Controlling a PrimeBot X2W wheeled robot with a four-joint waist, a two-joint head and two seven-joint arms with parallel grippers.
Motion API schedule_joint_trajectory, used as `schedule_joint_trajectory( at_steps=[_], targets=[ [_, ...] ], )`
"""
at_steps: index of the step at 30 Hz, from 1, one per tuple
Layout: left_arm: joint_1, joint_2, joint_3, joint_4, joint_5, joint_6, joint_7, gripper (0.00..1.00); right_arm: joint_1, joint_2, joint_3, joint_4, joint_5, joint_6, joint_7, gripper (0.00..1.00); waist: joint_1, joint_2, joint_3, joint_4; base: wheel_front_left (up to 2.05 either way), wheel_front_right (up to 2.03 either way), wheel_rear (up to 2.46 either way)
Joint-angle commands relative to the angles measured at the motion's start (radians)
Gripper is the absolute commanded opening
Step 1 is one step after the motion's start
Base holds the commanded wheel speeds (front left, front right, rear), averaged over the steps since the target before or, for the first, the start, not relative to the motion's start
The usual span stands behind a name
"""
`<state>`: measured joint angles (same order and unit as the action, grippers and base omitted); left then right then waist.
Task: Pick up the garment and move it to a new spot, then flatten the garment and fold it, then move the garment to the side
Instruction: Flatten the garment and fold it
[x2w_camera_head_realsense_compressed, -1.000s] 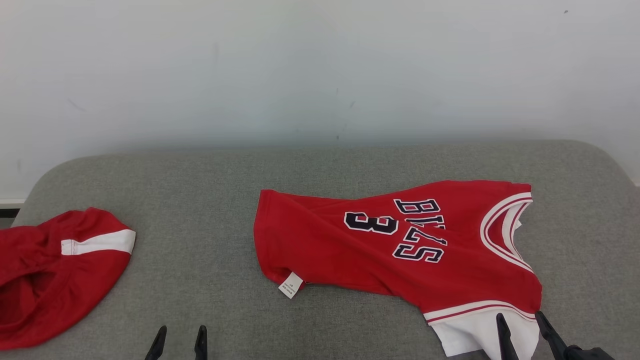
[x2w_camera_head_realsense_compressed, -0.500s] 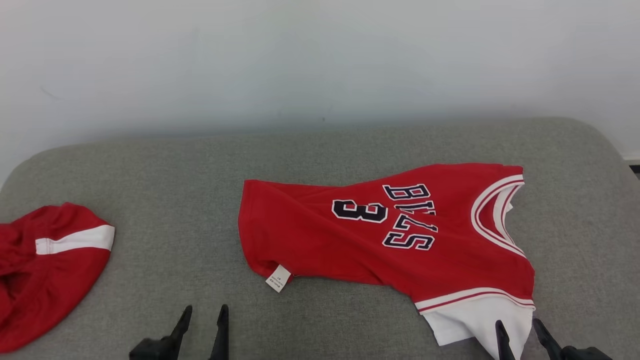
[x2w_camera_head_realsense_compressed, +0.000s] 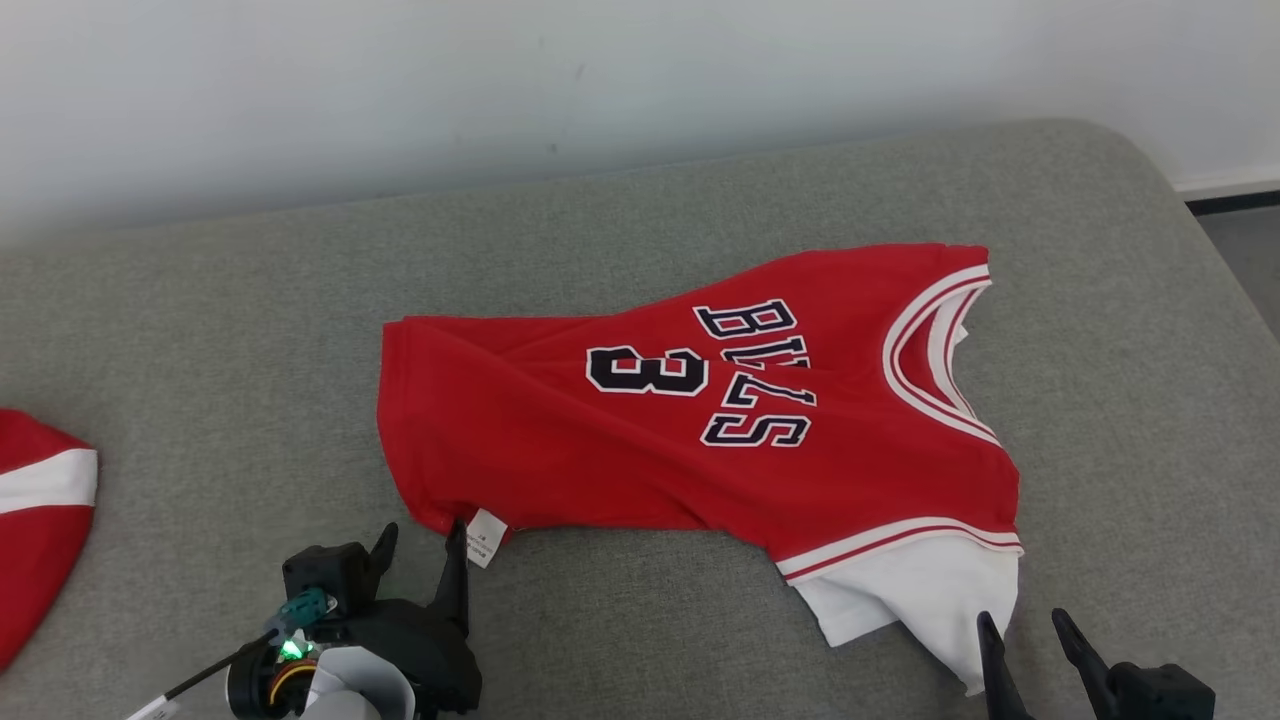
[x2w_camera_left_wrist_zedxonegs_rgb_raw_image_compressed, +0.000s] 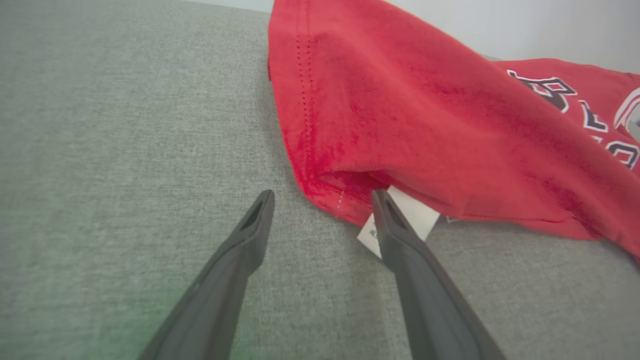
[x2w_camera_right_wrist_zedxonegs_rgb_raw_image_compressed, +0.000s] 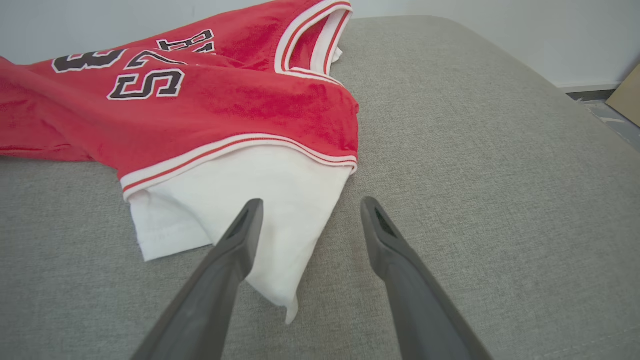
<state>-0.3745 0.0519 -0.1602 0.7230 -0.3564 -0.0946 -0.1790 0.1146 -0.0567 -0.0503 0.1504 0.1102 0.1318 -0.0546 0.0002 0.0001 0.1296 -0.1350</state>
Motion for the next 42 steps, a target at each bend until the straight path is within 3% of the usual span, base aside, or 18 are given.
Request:
schedule_joint_trajectory(
  at_steps=[1,10,13,14,15,20,26,40,41,42],
  targets=[
    [-0.014,0.000,-0.001,0.008,-0.007,0.006,-0.002,1.00,-0.016,0.003,0.000,0.001,0.000,-0.002,-0.008,1.00,-0.0002,-0.0001,0.035,-0.037,0.00,0.00,0.00],
    [-0.055,-0.002,-0.021,0.113,-0.060,0.047,0.012,1.00,-0.032,0.006,0.010,0.016,0.003,-0.002,-0.023,1.00,-0.0002,-0.0001,0.045,-0.063,0.00,0.00,0.00],
    [-0.054,-0.006,-0.038,0.134,-0.076,0.043,0.013,0.39,-0.027,0.006,0.005,0.021,0.004,-0.002,-0.024,1.00,-0.0002,-0.0001,0.043,-0.066,0.00,0.00,0.00],
    [-0.052,-0.008,-0.046,0.139,-0.080,0.039,0.011,0.27,-0.023,0.006,0.002,0.024,0.002,-0.002,-0.020,1.00,-0.0002,-0.0001,0.042,-0.066,0.00,0.00,0.00],
    [-0.050,-0.008,-0.056,0.142,-0.086,0.036,0.010,0.00,-0.018,0.006,-0.001,0.028,0.001,-0.002,-0.014,1.00,-0.0002,-0.0001,0.042,-0.065,0.00,0.00,0.00],
    [-0.041,-0.005,-0.096,0.155,-0.114,0.043,-0.004,0.00,-0.003,0.002,0.009,0.049,0.005,-0.002,0.025,1.00,-0.0002,-0.0001,0.039,-0.055,0.00,0.00,0.00],
    [-0.052,-0.004,-0.134,0.165,-0.142,0.049,-0.026,0.00,-0.016,-0.046,0.116,0.094,0.052,-0.002,0.059,1.00,-0.0002,-0.0001,0.039,-0.041,0.00,0.00,0.00],
    [-0.070,-0.002,-0.154,0.173,-0.155,0.045,-0.053,0.00,-0.099,-0.058,0.172,0.184,0.033,-0.002,0.023,1.00,-0.0002,-0.0001,0.041,-0.025,0.00,0.00,0.00],
    [-0.070,-0.002,-0.156,0.173,-0.157,0.046,-0.055,0.00,-0.103,-0.057,0.175,0.187,0.035,-0.002,0.018,0.40,-0.0002,-0.0001,0.041,-0.022,0.00,0.00,0.00],
    [-0.071,-0.002,-0.158,0.172,-0.160,0.045,-0.057,0.00,-0.107,-0.057,0.175,0.187,0.035,-0.002,0.011,0.19,-0.0002,-0.0001,0.040,-0.019,0.00,0.00,0.00]
  ],
)
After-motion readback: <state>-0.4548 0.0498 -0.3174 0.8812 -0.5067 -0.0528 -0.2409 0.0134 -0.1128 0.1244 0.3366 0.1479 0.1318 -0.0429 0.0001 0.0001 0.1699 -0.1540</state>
